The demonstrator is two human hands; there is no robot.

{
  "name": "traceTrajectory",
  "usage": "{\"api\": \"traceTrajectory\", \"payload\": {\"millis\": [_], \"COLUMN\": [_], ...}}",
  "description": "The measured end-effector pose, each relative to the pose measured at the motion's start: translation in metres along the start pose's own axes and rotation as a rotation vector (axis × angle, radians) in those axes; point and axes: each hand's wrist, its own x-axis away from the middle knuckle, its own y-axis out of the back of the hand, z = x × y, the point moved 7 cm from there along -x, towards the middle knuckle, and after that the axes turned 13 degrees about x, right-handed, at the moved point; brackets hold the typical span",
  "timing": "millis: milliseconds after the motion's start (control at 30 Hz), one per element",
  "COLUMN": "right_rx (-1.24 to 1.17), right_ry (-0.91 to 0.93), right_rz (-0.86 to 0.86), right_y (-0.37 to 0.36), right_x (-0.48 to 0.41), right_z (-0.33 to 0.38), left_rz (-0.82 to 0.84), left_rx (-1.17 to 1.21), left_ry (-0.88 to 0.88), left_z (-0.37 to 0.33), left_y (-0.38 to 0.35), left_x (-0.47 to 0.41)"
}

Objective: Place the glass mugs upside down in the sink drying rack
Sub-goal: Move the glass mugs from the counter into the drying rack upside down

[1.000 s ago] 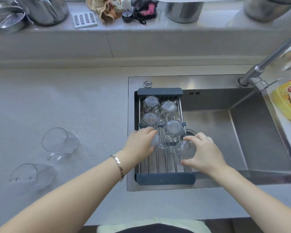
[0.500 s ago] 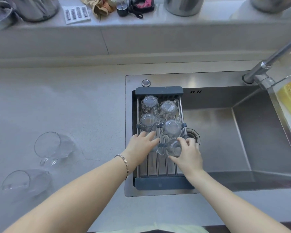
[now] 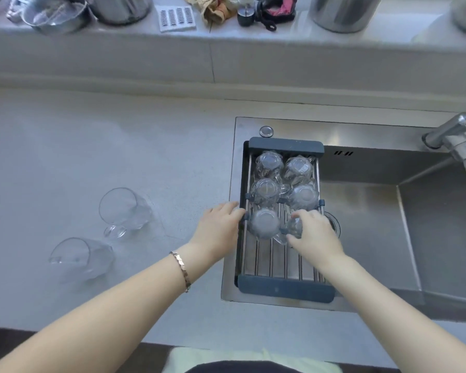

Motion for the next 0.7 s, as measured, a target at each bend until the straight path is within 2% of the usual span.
{"api": "traceTrajectory", "payload": {"millis": [100, 200, 267, 400, 533, 700], "right_rx": [-0.075, -0.111, -0.157, -0.297, -0.517, -0.62], "right_ry": [0.228, 0.365, 0.399, 0.366, 0.317, 0.329], "right_rz": [0.116, 0.135, 0.135, 0.145, 0.13, 0.138], "right_y": [0.001, -0.008, -0.018, -0.041, -0.057, -0.076], "right_x": [0.004, 0.0, -0.007, -0.024, -0.03, -0.033], "right_z": [0.06, 0.126, 0.166, 0.225, 0.259, 0.286], "left_rz": [-0.088, -0.143, -0.134, -0.01, 0.049, 0.029], "left_rx": [-0.017, -0.106, -0.181, -0.176, 0.013, 0.158], "left_ry": [0.13, 0.347, 0.489, 0.718, 0.804, 0.743], "left_z": [0.05, 0.107, 0.14, 0.192, 0.215, 0.22], "left_y": [0.04, 0.079, 0.098, 0.104, 0.093, 0.084], "left_x": [0.034, 0.069, 0.092, 0.13, 0.148, 0.149]}}
